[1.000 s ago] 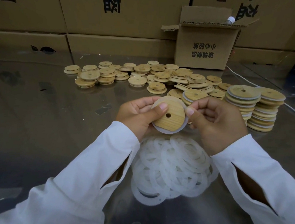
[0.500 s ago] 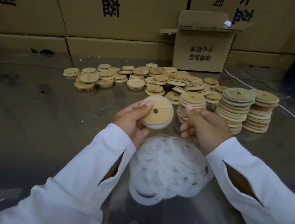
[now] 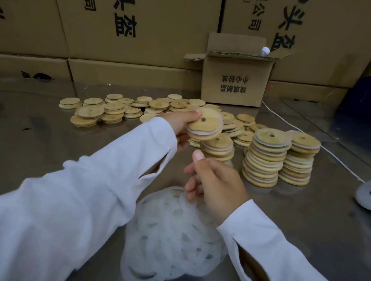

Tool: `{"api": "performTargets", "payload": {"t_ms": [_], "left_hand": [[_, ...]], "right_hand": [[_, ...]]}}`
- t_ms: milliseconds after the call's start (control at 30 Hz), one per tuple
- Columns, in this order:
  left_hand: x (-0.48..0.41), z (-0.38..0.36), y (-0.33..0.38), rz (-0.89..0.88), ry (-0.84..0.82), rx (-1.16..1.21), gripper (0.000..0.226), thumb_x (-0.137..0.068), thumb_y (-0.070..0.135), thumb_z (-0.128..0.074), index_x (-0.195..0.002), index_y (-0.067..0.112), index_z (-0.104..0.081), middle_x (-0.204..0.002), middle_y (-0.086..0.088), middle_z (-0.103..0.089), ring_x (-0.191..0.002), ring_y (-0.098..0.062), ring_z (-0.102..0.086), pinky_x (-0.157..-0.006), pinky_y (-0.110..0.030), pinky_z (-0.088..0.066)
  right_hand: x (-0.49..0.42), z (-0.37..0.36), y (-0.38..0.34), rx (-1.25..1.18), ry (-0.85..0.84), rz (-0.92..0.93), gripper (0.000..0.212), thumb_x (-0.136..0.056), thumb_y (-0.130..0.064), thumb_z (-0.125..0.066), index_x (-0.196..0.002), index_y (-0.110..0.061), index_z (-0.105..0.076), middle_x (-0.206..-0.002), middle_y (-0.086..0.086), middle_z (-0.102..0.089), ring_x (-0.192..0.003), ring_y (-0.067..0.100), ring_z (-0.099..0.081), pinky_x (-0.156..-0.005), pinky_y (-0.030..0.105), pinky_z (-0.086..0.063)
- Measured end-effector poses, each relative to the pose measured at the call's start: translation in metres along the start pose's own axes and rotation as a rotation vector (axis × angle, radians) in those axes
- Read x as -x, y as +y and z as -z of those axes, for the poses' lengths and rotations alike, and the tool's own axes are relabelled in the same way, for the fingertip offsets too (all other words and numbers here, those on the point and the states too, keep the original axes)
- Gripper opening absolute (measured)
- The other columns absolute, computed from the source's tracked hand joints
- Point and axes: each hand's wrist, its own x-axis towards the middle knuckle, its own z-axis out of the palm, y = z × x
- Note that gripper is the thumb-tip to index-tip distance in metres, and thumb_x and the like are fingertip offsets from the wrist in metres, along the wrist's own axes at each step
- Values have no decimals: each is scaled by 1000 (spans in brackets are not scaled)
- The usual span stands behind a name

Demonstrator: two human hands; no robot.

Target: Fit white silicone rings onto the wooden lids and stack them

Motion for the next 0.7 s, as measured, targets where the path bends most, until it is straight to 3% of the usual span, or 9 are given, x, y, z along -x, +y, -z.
{"api": "performTargets", "payload": {"t_ms": [67,133,200,300,433,533,633,700], "left_hand": [[-12,-14,3,22,-13,-163,21,-88,32,-59,-98,13,-58,-91,-4,-57,-78,-14,-52,-68,-24,-42],[-20,-26,4,16,4,-294,41,-87,34,-60,-118,8,-55,-104,-7,-57,-92,-19,-53,-80,-28,-42],[-26,-32,6,-4,58,-394,55,-82,39,-65,-123,7,-52,-115,-8,-59,-103,-23,-56,-90,-30,-43],[-27,-35,8,-77,154,-506,65,-71,45,-73,-123,11,-54,-115,-8,-61,-101,-27,-57,-80,-32,-42],[-30,-31,-1,-183,121,-490,25,-74,36,-74,-91,18,-65,-87,4,-61,-80,-16,-55,-64,-20,-39],[-34,-27,-10,-201,83,-441,19,-77,35,-72,-77,22,-58,-85,8,-58,-76,-9,-54,-74,-22,-39],[-44,-16,-12,-197,132,-342,19,-84,37,-63,-87,19,-60,-106,-4,-66,-99,-23,-62,-92,-33,-46],[-57,1,-12,-214,186,-360,16,-87,31,-59,-96,18,-63,-106,-6,-65,-104,-26,-60,-93,-34,-46]], "right_hand": [[1,0,0,-8,-17,-8,35,-88,-39,-48,-65,-15,-59,-43,-4,-53,-41,8,-49,-50,15,-43],[1,1,-1,-2,-31,-19,36,-89,-39,-48,-69,-12,-59,-43,-4,-53,-41,8,-49,-51,16,-43],[1,2,-1,13,-34,-22,37,-88,-41,-47,-75,-8,-59,-44,-4,-55,-41,7,-50,-53,17,-43],[1,3,-2,19,-28,-28,35,-87,-44,-46,-80,-12,-58,-45,-5,-57,-42,6,-52,-55,19,-42],[1,3,-1,16,-33,-40,32,-86,-44,-46,-84,-14,-59,-46,-5,-57,-42,6,-52,-51,15,-43],[2,3,-1,18,-33,-43,34,-86,-43,-47,-86,-11,-59,-46,-3,-57,-43,7,-52,-51,15,-44],[1,3,2,29,-21,-33,29,-83,-43,-49,-87,-15,-58,-47,-3,-57,-44,8,-53,-57,23,-44],[0,4,3,51,-16,-7,24,-80,-44,-52,-88,-21,-54,-48,-2,-58,-45,8,-53,-58,25,-44]]}}
